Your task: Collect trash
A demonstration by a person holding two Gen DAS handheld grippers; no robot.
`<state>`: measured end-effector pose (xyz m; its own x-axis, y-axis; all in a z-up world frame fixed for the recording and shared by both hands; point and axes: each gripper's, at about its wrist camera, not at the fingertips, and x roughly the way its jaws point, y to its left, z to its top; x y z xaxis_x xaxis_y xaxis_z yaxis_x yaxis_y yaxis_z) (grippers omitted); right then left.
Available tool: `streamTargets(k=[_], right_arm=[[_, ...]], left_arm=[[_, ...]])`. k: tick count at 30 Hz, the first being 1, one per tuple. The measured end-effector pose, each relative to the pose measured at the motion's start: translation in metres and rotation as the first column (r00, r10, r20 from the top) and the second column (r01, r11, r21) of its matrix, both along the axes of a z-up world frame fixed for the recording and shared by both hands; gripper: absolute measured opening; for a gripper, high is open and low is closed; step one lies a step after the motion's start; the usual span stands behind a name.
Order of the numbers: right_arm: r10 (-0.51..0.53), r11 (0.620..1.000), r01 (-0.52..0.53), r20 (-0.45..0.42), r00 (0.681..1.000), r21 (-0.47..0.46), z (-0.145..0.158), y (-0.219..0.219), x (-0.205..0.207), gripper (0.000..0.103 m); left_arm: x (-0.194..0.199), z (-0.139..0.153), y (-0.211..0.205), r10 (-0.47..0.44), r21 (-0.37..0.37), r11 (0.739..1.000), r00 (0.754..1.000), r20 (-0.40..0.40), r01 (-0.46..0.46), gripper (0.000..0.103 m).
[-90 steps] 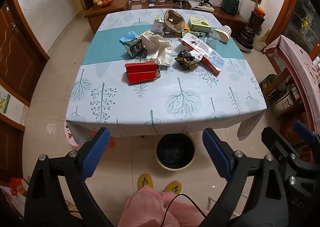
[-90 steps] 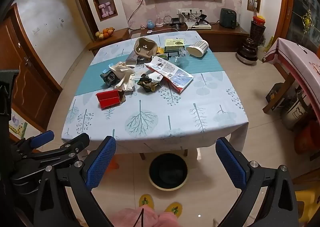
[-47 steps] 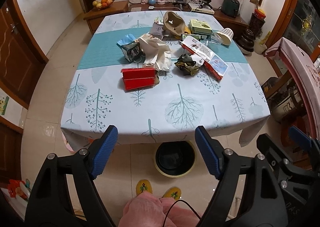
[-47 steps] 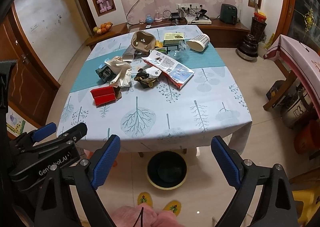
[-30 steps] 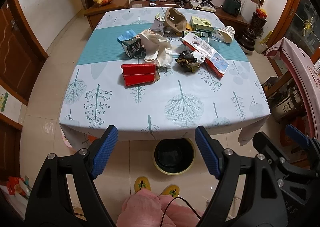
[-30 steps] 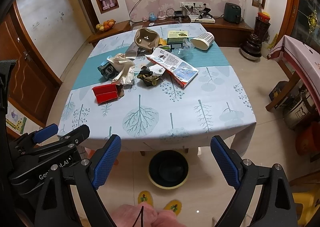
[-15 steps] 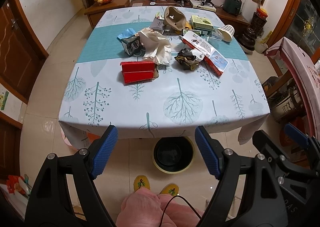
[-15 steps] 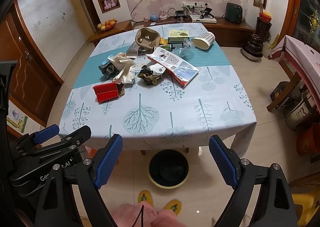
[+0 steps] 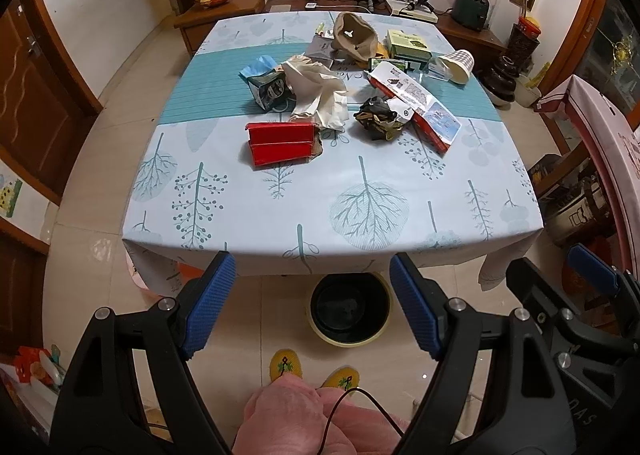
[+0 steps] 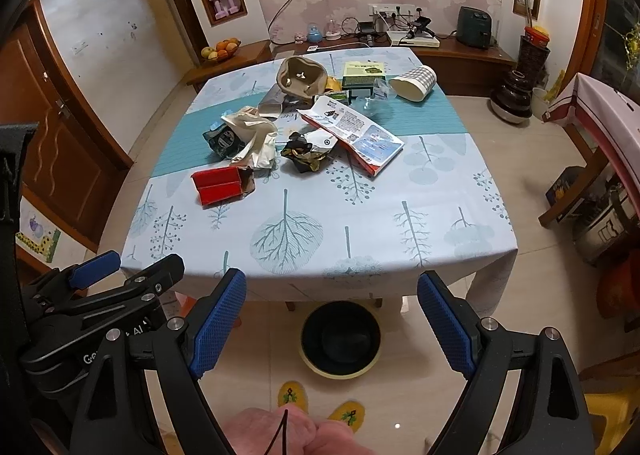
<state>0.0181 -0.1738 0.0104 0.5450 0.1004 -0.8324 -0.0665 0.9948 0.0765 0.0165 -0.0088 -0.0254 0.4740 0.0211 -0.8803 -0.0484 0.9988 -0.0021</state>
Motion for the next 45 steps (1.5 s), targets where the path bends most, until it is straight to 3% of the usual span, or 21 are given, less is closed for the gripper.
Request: streamTargets(k=[13, 20, 26, 29, 34, 39, 45], right_arm=[[0.004, 0.998, -0.004, 0.0, 1.0, 0.055, 0.008, -0.002, 0.018, 0.089], [-0.018, 0.997, 0.019, -0.012, 1.0, 0.077, 0.008, 0.004, 0.044, 0.089], [-0.082, 0.992, 0.085, -0.034, 0.996, 0.092, 0.004, 0.011, 0.086, 0.089], [-0.126, 0.986, 0.132, -0.059, 0.99, 0.103, -0.001, 0.015, 0.112, 0.089], [-0.207, 0.966, 0.223, -0.125, 0.97, 0.128, -0.02, 0.022, 0.152, 0.086], [-0.302, 0.931, 0.332, -0.19, 0.934, 0.151, -0.045, 0.023, 0.179, 0.085], [-0.389, 0.883, 0.434, -0.24, 0.889, 0.178, -0.073, 0.023, 0.199, 0.085]], left_arm=[[0.016, 0.018, 0.01, 0.009, 0.036, 0.999, 1.0, 0.0, -0.009, 0.078], [0.055, 0.017, 0.043, 0.045, 0.032, 0.999, 0.999, -0.03, -0.044, 0.078], [0.108, 0.007, 0.062, -0.03, 0.056, 0.998, 0.998, -0.064, 0.034, 0.078], [0.141, -0.004, 0.064, -0.12, 0.085, 0.988, 0.989, -0.09, 0.128, 0.078], [0.187, -0.035, 0.059, -0.283, 0.113, 0.946, 0.944, -0.172, 0.304, 0.078], [0.218, -0.079, 0.047, -0.428, 0.096, 0.879, 0.861, -0.273, 0.467, 0.078], [0.24, -0.118, 0.038, -0.52, 0.068, 0.817, 0.781, -0.345, 0.573, 0.078]])
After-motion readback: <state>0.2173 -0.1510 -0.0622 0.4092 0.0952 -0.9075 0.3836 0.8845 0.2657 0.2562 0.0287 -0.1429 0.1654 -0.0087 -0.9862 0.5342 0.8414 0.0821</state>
